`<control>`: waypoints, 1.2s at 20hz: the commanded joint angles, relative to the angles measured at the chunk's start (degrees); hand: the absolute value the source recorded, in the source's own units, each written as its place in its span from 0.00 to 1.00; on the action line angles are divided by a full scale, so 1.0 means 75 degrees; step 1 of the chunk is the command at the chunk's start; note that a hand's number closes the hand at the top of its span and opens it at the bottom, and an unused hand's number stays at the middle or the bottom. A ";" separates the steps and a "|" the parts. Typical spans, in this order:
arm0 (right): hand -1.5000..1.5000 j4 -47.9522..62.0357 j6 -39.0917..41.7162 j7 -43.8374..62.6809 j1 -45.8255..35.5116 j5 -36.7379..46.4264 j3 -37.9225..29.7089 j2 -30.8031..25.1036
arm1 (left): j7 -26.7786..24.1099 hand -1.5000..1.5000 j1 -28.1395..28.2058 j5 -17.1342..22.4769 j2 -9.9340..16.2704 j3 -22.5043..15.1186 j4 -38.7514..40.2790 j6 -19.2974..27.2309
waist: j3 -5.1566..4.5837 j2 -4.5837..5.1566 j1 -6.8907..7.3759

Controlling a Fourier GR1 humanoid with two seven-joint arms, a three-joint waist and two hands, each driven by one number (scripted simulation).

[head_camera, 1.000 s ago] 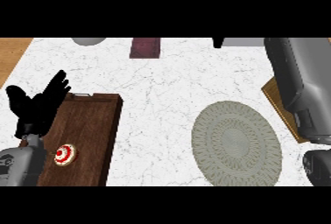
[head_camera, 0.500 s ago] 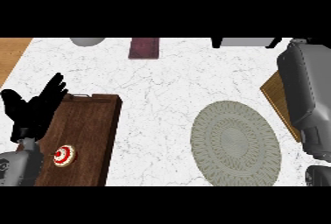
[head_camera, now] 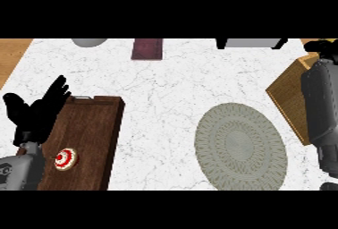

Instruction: Pick the lemon from the placemat and place it in the basket

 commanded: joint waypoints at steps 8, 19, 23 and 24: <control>0.00 -0.0816 -0.1538 0.0338 0.0244 -0.0486 -0.0210 -0.0138 | -0.0007 0.50 -0.0394 -0.0090 0.0037 0.0142 0.0388 0.0074 | -0.0003 0.0008 -0.0061; 0.00 -0.6251 -0.0741 0.0208 0.2934 -0.1808 -0.0436 0.1172 | 0.0017 0.50 0.0305 0.0025 0.0123 0.0300 -0.0027 -0.0003 | -0.0007 -0.0176 -0.0441; 0.00 -0.8222 0.0387 0.0034 0.4486 -0.2439 0.0209 0.1852 | 0.0164 0.50 0.0247 0.0023 0.0142 0.0350 -0.0127 0.0093 | -0.0008 -0.0196 -0.0518; 0.00 -0.8499 0.0478 -0.0139 0.5063 -0.3021 0.0264 0.1770 | -0.0137 0.50 0.0463 -0.0026 0.0092 0.0310 -0.0072 0.0032 | -0.0004 -0.0188 -0.0549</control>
